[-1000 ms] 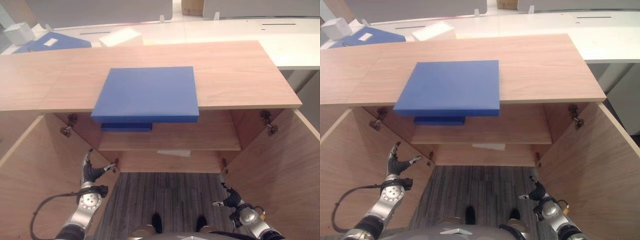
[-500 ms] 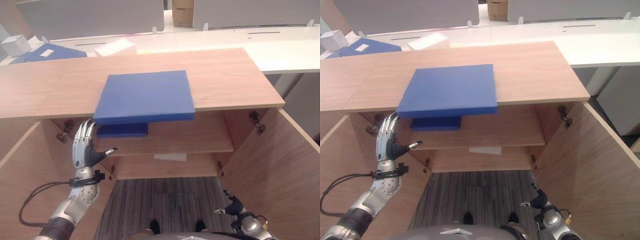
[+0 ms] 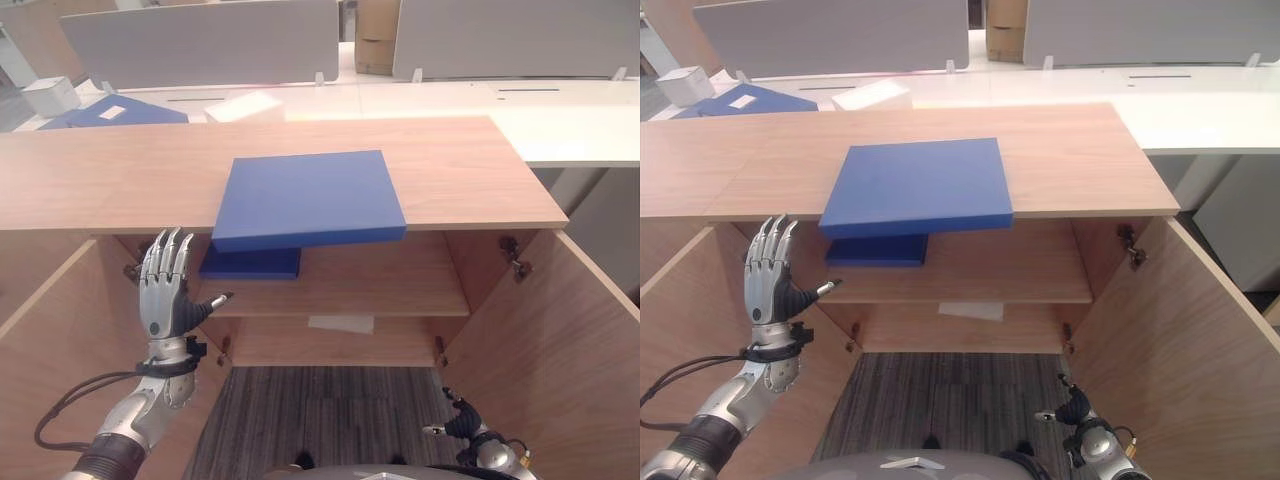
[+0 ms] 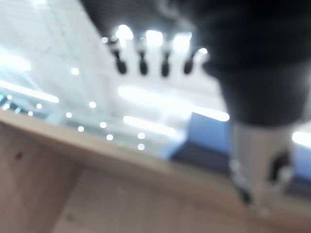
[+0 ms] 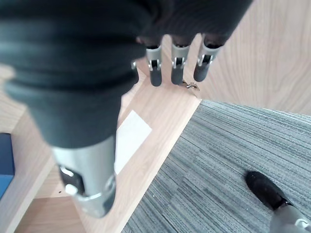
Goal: Put the empty folder in the office cabinet
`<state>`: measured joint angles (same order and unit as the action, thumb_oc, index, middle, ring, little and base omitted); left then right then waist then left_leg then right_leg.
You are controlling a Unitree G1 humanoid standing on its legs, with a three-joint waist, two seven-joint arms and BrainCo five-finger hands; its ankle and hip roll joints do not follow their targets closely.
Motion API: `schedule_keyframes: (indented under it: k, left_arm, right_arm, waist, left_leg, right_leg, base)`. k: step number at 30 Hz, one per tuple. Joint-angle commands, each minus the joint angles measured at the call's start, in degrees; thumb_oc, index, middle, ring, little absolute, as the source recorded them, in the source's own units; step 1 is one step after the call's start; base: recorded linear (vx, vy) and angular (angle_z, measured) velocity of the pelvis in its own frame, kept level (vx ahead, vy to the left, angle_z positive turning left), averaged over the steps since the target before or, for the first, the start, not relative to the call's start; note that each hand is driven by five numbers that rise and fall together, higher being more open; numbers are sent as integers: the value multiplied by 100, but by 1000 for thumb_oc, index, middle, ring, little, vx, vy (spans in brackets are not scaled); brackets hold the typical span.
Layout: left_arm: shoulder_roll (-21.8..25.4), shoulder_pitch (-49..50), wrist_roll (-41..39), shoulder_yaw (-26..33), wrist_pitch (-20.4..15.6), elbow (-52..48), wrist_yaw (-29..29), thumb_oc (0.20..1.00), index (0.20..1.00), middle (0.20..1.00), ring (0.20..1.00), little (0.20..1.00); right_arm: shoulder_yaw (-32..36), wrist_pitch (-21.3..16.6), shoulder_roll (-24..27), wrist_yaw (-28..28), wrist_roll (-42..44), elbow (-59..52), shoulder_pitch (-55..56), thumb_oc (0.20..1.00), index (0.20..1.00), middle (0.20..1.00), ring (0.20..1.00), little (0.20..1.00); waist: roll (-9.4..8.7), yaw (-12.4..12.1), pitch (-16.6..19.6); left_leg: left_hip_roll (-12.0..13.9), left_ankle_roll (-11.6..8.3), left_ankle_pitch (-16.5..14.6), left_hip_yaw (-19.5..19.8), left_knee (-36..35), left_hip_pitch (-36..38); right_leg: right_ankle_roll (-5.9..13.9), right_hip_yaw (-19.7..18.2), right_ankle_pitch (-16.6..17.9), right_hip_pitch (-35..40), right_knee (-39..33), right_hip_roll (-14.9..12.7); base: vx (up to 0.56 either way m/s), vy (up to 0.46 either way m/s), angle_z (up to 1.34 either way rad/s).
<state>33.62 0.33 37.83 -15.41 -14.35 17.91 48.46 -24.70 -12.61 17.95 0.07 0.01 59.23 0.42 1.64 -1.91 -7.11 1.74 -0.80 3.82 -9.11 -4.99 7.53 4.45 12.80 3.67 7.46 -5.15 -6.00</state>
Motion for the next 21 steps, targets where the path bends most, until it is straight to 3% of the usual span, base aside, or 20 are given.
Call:
schedule_keyframes:
  k: [1,8,21]
  left_arm:
    - [485,-453,242,-3,-212,-139,239,1000,1000,1000,1000,1000]
    - [432,-626,501,-263,-303,-67,306,1000,1000,1000,1000,1000]
    - [232,-1503,617,-835,-47,710,659,1000,1000,1000,1000,1000]
  right_arm:
    - [10,-253,-19,-152,101,352,-469,1000,1000,1000,1000,1000]
    - [18,-318,-51,-141,59,454,-453,1000,1000,1000,1000,1000]
    - [-128,-420,-53,-213,-61,507,-319,1000,1000,1000,1000,1000]
  waist:
    - [-66,-1,-144]
    - [-51,88,-116]
    - [-45,439,-34]
  left_leg:
    - [-39,27,-719,287,-1,-43]
    - [-28,29,-754,223,-1,6]
    - [-12,47,-850,-22,-1,149]
  right_leg:
    - [69,-222,-444,178,20,94]
    - [76,-273,-453,192,22,102]
    - [112,-500,-437,193,19,117]
  base:
    - [0,0,0]
    - [0,0,0]
    - [23,13,-8]
